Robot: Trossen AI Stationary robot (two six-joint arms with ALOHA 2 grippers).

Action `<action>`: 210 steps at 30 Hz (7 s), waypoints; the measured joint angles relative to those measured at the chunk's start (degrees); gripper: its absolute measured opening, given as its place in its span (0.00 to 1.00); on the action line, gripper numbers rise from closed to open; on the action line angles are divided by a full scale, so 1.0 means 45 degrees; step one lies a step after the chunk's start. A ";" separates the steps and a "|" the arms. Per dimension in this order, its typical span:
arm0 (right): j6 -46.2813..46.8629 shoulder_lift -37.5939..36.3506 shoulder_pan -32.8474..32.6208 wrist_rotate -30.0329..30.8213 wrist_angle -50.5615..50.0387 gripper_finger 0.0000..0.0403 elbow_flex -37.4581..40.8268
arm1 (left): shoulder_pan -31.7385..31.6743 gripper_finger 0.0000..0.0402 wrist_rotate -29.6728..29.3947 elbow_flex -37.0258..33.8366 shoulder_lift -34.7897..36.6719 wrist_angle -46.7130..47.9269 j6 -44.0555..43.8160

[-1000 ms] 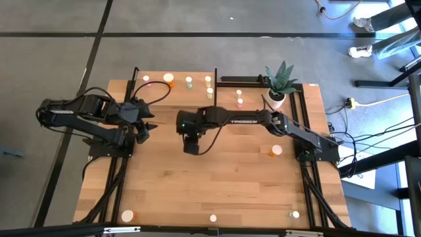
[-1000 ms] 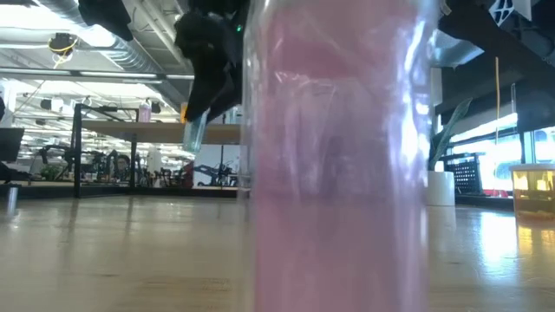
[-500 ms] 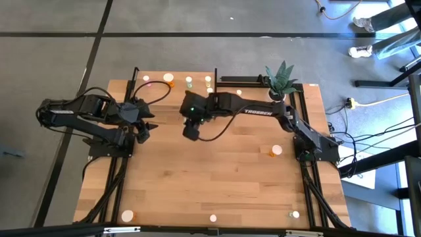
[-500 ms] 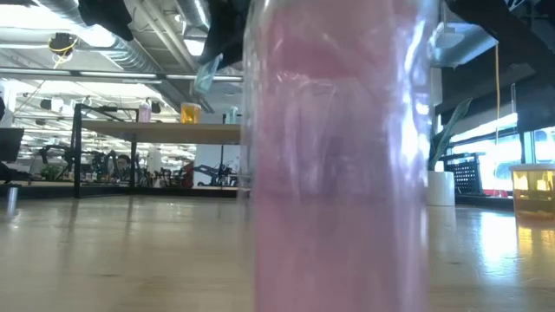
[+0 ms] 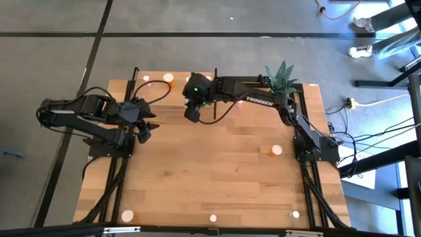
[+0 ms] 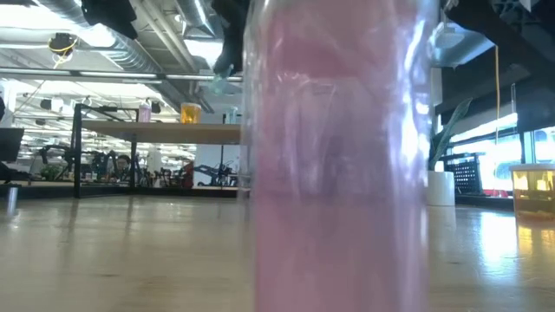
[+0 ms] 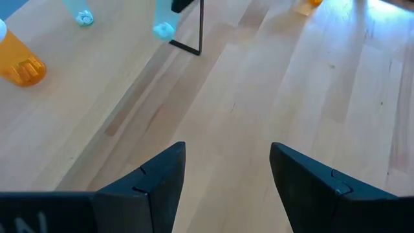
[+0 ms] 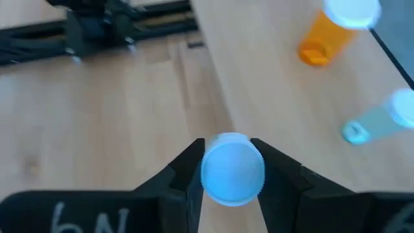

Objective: Pick and place medicine bottles onto shelf by color
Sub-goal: Put the left blue pill bottle on the shelf aligned with the other blue pill bottle

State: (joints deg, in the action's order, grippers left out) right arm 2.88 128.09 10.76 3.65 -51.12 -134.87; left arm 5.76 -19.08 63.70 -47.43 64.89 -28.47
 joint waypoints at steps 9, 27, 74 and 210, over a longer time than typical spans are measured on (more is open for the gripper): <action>-0.0073 0.0087 0.0729 0.0320 -0.0185 0.29 0.0068 | -0.0001 0.54 -0.1559 0.0000 -0.0390 -0.0073 -0.0870; -0.0093 0.0768 0.1077 0.0530 -0.0196 0.29 0.0093 | -0.0001 0.54 -0.2629 0.0000 -0.1566 -0.0374 -0.0961; -0.0366 0.0773 0.1098 0.0619 0.0918 0.37 0.0038 | -0.0001 0.54 -0.2591 0.0000 -0.1556 -0.0327 -0.0976; -0.3411 -0.0198 0.0903 0.1827 0.2444 0.01 0.2570 | -0.0001 0.54 -0.2659 0.0000 -0.1551 -0.0228 -0.0971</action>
State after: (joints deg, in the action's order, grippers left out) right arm -12.47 127.20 14.82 11.87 -40.12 -123.31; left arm 5.76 -31.05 63.70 -54.41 63.86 -32.84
